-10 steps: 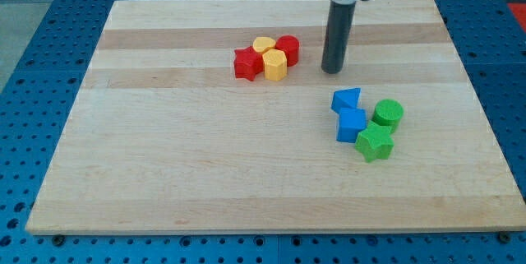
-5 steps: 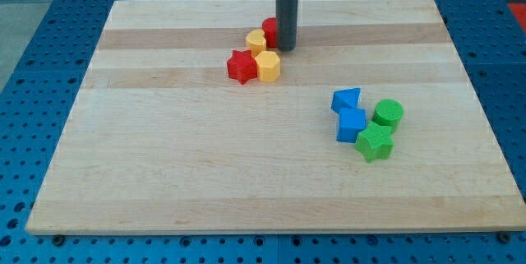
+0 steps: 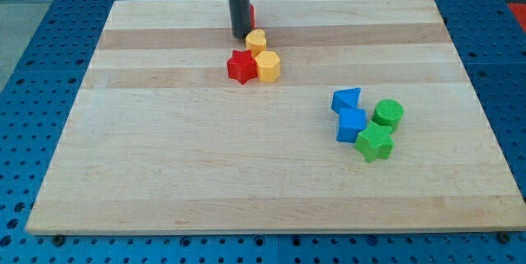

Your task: Separate the red and yellow blocks from each other

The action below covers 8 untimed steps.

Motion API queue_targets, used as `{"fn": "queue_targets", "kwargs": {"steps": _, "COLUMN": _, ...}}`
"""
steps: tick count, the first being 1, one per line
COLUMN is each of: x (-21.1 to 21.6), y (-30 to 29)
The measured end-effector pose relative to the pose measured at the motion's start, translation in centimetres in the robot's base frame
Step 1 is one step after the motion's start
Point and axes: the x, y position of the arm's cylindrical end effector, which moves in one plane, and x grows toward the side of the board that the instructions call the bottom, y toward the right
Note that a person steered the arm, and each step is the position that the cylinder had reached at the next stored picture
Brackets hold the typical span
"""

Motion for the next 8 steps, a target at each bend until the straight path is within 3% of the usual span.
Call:
{"fn": "queue_targets", "kwargs": {"steps": 2, "x": 2.9, "y": 1.4}}
{"fn": "queue_targets", "kwargs": {"steps": 5, "x": -1.5, "y": 7.9}}
{"fn": "queue_targets", "kwargs": {"steps": 8, "x": 3.1, "y": 8.4}}
